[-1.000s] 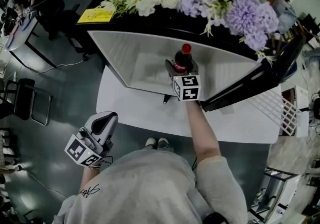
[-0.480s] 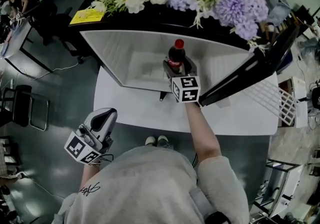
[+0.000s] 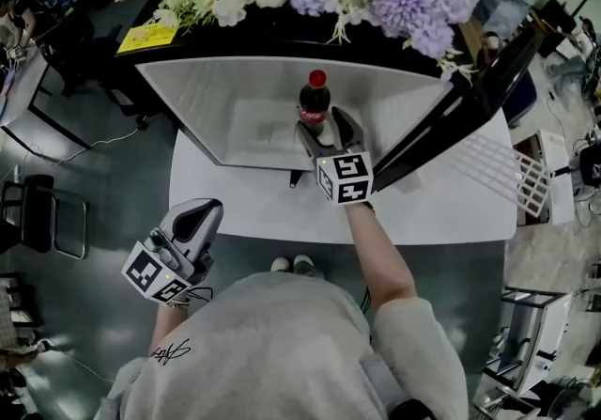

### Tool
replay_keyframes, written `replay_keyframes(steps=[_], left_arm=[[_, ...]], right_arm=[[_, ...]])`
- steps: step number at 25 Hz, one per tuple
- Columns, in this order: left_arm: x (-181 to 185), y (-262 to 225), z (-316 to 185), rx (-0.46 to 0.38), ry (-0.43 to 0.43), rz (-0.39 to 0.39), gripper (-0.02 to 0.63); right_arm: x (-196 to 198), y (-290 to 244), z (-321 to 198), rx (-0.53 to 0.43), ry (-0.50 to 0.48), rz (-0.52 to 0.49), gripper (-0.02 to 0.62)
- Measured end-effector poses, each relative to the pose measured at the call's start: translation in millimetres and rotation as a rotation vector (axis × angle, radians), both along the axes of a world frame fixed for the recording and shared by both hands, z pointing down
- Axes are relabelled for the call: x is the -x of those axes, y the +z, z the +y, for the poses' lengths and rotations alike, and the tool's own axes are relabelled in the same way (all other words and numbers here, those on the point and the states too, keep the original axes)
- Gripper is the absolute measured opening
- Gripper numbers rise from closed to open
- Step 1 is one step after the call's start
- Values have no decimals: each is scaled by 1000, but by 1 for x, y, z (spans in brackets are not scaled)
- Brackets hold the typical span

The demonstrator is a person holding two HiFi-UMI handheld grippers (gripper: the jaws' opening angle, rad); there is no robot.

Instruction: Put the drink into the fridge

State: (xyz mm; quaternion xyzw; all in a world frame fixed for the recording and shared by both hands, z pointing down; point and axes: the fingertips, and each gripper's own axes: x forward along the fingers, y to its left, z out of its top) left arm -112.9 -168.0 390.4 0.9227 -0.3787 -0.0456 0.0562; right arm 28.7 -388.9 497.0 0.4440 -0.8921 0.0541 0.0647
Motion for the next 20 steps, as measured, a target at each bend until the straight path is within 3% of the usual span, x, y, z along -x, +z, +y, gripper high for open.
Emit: replay_keyframes(steps=[20], left_arm=[[-28, -10, -6, -31, 78, 4, 3]], right_arm=[[-20, -61, 77, -102, -39, -87, 314]])
